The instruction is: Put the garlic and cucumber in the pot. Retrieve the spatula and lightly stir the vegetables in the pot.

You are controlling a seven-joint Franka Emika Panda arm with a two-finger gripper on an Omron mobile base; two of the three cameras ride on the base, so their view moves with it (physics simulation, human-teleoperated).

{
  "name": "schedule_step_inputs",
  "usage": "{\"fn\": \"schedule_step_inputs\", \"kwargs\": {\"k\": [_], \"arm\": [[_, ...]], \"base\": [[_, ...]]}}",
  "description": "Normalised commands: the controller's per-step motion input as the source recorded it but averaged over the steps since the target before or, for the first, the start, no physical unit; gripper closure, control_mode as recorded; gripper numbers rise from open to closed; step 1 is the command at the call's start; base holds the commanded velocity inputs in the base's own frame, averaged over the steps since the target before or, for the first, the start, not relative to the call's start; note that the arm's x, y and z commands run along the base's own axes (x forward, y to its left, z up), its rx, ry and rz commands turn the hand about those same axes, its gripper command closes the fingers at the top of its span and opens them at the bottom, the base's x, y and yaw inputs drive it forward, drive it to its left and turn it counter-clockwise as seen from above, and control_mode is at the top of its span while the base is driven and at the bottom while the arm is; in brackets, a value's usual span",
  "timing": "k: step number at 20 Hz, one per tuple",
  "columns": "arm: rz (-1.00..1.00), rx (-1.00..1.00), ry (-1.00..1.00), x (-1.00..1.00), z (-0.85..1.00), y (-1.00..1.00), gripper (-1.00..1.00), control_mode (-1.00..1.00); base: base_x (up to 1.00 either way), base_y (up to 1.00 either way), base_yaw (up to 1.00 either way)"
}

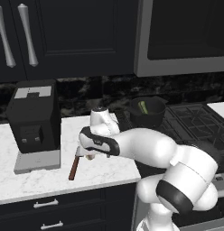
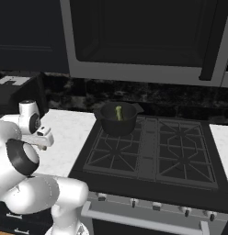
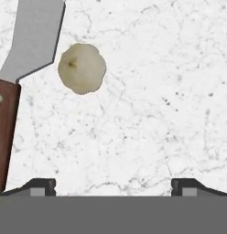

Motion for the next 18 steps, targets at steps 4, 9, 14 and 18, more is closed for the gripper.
{"fn": "schedule_step_inputs", "kwargs": {"k": [4, 9, 14, 18], "arm": [[0.10, 0.00, 0.08, 0.50, -0.39, 0.23, -1.00, -1.00], [0.14, -0.03, 0.04, 0.46, -0.38, 0.26, -1.00, -1.00], [0.13, -0.04, 0.00, 0.40, -0.15, 0.19, -1.00, -1.00], [0.08, -0.05, 0.00, 0.38, -0.18, 0.01, -1.00, -1.00]], "base": [[0.00, 0.00, 0.00], [0.00, 0.00, 0.00], [0.00, 0.00, 0.00], [0.00, 0.00, 0.00]]}}
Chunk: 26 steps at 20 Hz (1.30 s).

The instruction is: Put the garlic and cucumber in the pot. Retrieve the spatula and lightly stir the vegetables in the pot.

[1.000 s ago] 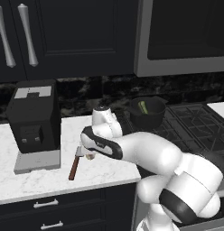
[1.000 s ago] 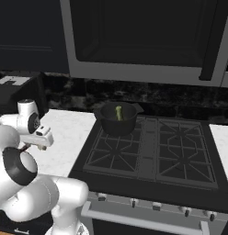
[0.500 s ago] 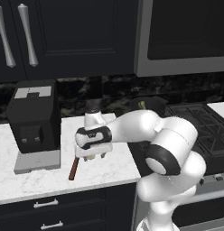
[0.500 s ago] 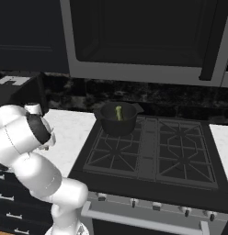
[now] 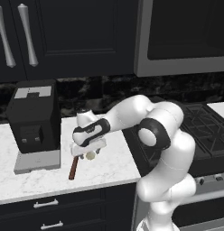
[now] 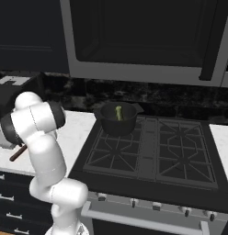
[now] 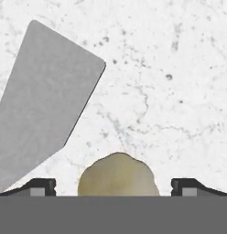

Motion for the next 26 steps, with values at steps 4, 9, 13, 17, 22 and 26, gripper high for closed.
{"fn": "schedule_step_inputs", "kwargs": {"k": [4, 9, 13, 17, 22, 26], "arm": [[0.06, -0.05, 0.00, 0.24, -0.31, 0.00, -1.00, -1.00], [0.03, -0.03, 0.01, -0.13, -0.25, -0.02, -1.00, -1.00], [0.00, 0.00, 0.00, -0.47, -0.05, -0.30, -1.00, -1.00], [0.00, 0.00, 0.00, -0.35, -0.01, -0.30, -1.00, -1.00], [0.00, 0.00, 0.00, 0.00, -0.02, -0.19, -1.00, -1.00], [0.01, 0.00, 0.03, 0.00, -0.15, -0.04, -1.00, -1.00]], "base": [[0.00, 0.00, 0.00], [0.00, 0.00, 0.00], [0.00, 0.00, 0.00], [0.00, 0.00, 0.00], [0.00, 0.00, 0.00], [0.00, 0.00, 0.00]]}}
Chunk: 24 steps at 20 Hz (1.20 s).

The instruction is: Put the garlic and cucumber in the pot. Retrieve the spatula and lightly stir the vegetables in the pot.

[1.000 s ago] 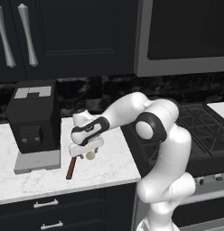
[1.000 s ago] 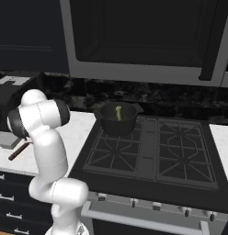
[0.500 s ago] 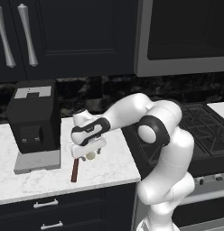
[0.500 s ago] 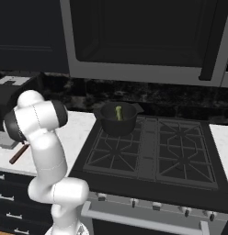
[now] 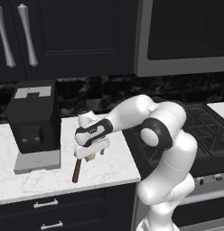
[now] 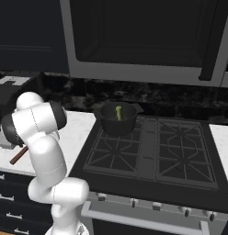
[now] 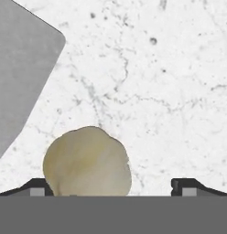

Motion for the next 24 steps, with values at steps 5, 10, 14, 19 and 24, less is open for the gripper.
{"fn": "schedule_step_inputs", "kwargs": {"k": [5, 10, 14, 19, 24], "arm": [[0.06, 0.02, 0.04, 0.09, -0.15, 0.02, -1.00, -1.00], [0.06, 0.01, 0.02, 0.06, -0.16, 0.01, -1.00, -1.00], [0.05, 0.00, 0.00, -0.10, -0.19, 0.00, 1.00, -1.00], [0.04, 0.00, -0.05, -0.30, 0.09, -0.03, 1.00, -1.00], [0.00, 0.01, -0.24, -0.50, 0.67, -0.48, 1.00, -1.00]], "base": [[0.00, 0.00, 0.00], [0.00, 0.00, 0.00], [0.00, 0.00, 0.00], [0.00, 0.00, 0.00], [0.00, 0.00, 0.00]]}}
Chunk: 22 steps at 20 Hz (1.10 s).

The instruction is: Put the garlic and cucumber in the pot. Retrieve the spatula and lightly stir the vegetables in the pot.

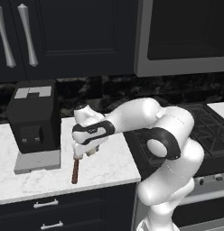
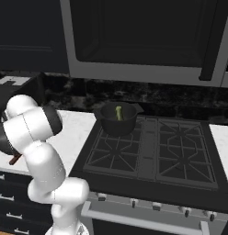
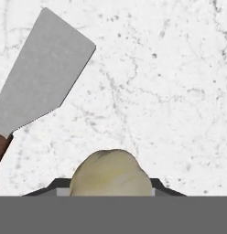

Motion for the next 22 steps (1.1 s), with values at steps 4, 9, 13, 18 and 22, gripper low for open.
{"fn": "schedule_step_inputs", "kwargs": {"k": [4, 9, 13, 18, 22], "arm": [[0.00, 0.00, -0.31, -0.22, 0.73, -0.98, 1.00, -1.00], [-0.01, 0.08, -0.24, 0.00, 0.53, -1.00, 1.00, -1.00], [-0.03, 0.16, -0.19, -0.03, 0.59, -1.00, 1.00, -1.00], [-0.03, 0.14, -0.22, -0.04, 0.54, -1.00, 1.00, -1.00], [-0.02, 0.16, -0.16, 0.02, 0.54, -1.00, 1.00, -1.00]], "base": [[0.00, 0.00, 0.00], [0.00, 0.00, 0.00], [0.00, 0.00, 0.00], [0.00, 0.00, 0.00], [0.00, 0.00, 0.00]]}}
